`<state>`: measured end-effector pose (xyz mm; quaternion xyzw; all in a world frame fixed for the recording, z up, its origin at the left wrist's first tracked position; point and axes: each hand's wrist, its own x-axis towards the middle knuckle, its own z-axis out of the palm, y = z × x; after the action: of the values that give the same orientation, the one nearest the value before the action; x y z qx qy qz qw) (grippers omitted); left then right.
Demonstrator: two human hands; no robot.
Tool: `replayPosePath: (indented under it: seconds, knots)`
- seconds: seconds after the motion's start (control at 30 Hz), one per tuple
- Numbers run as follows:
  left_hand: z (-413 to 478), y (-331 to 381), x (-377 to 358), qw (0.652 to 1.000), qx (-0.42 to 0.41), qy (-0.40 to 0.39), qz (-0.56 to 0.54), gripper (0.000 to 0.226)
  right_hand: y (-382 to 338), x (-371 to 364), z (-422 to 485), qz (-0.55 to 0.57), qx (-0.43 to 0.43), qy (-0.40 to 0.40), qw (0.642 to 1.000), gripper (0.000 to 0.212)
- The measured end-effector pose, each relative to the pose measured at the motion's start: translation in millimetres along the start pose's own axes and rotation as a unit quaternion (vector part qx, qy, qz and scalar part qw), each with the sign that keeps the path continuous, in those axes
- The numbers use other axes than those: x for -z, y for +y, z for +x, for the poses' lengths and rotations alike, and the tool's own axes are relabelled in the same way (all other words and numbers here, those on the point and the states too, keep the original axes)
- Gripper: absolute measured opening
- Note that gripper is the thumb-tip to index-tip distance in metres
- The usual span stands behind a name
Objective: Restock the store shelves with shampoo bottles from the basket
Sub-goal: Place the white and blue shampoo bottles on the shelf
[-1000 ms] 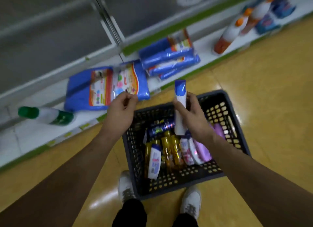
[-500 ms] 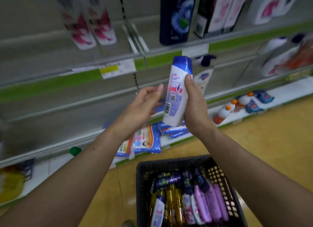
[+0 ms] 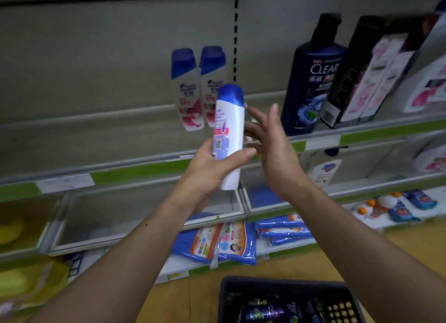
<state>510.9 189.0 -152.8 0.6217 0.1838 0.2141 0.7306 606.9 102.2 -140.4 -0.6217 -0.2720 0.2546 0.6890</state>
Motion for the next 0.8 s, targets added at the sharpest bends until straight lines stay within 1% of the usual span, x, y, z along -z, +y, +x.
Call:
replayPosePath:
  seconds: [0.07,0.1,0.17,0.2,0.23,0.3,0.33,0.47,0.57,0.67,0.77,0.8]
  knots:
    - [3,7,14,0.999,-0.006,0.021,-0.029,0.048,0,-7,7,-0.01,0.022,0.015,1.0,0.071]
    - [4,10,22,0.999,-0.007,0.029,-0.038,0.048,0,-11,9,-0.014,0.029,0.02,0.999,0.063]
    - [6,16,36,0.998,-0.002,0.035,-0.059,0.055,1,-21,11,-0.016,0.036,0.026,0.999,0.04]
    - [7,19,43,0.996,0.005,0.036,-0.084,0.057,2,-26,13,-0.016,0.034,0.025,0.999,0.033]
    - [8,22,49,0.992,0.012,0.032,-0.119,0.055,3,-30,14,-0.017,0.033,0.024,0.999,0.03]
    - [8,27,62,0.981,0.021,0.019,-0.194,0.042,7,-38,16,-0.019,0.029,0.018,0.999,0.03]
    - [8,30,67,0.976,0.022,0.012,-0.219,0.04,9,-41,17,-0.017,0.025,0.015,0.999,0.03]
    - [2,36,78,0.961,0.042,-0.02,-0.271,0.052,18,-51,16,-0.011,0.008,-0.023,1.0,0.034]
    - [-5,35,78,0.949,0.072,-0.041,-0.303,0.053,20,-57,13,0.011,0.003,-0.042,0.999,0.03]
    - [-9,30,76,0.94,0.092,-0.058,-0.325,0.066,16,-60,11,0.021,0.013,-0.057,0.998,0.03]
    - [-9,29,74,0.938,0.098,-0.072,-0.324,0.061,12,-62,8,0.039,0.014,-0.07,0.997,0.029]
    - [-9,29,74,0.94,0.099,-0.072,-0.32,0.063,12,-63,8,0.046,0.013,-0.075,0.996,0.029]
